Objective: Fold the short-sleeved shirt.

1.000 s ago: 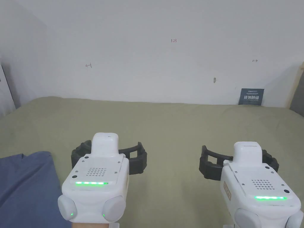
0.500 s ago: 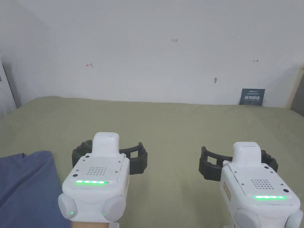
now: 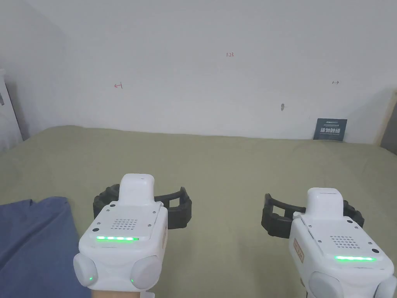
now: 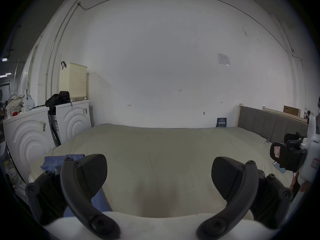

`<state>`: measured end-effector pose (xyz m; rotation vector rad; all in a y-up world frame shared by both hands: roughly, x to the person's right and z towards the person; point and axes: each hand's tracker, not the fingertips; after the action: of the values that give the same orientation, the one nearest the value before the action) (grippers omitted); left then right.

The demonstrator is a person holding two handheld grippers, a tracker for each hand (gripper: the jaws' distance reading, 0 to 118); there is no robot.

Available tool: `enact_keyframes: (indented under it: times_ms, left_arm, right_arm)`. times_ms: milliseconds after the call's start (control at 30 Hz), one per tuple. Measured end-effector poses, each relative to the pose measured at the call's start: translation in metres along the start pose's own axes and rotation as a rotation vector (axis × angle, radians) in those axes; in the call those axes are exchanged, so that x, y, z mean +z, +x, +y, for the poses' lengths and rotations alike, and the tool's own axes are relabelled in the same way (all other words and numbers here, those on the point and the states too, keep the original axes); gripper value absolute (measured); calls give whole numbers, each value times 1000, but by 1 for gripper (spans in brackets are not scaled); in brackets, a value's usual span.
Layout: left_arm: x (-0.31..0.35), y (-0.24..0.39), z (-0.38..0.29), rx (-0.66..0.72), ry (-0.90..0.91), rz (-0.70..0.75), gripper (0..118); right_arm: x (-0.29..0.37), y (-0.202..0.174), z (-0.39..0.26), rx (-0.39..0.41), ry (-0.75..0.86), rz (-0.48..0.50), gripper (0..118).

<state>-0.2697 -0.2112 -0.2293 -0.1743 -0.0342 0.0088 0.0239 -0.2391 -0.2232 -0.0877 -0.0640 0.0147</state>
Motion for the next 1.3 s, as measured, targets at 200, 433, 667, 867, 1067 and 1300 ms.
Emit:
enact_keyframes:
  times_ms: [200,433,667,867,1067,1300]
  left_arm:
    - [1,1,1,-17,5,8,118]
    - [1,2,3,-19,8,13,118]
    - [-3,0,4,-15,-5,17,118]
    - [-5,3,6,-41,-11,71,1]
    - [-9,-1,15,-23,-30,49,0]
    - [-9,-4,20,-21,-29,46,0]
  right_arm:
    - [-1,0,-1,9,7,-2,118]
    - [3,-2,1,17,11,-2,118]
    - [3,1,2,16,4,-13,118]
    - [3,12,7,14,4,-96,7]
    - [0,14,12,13,-12,-59,7]
    - [2,15,14,19,-11,-62,7]
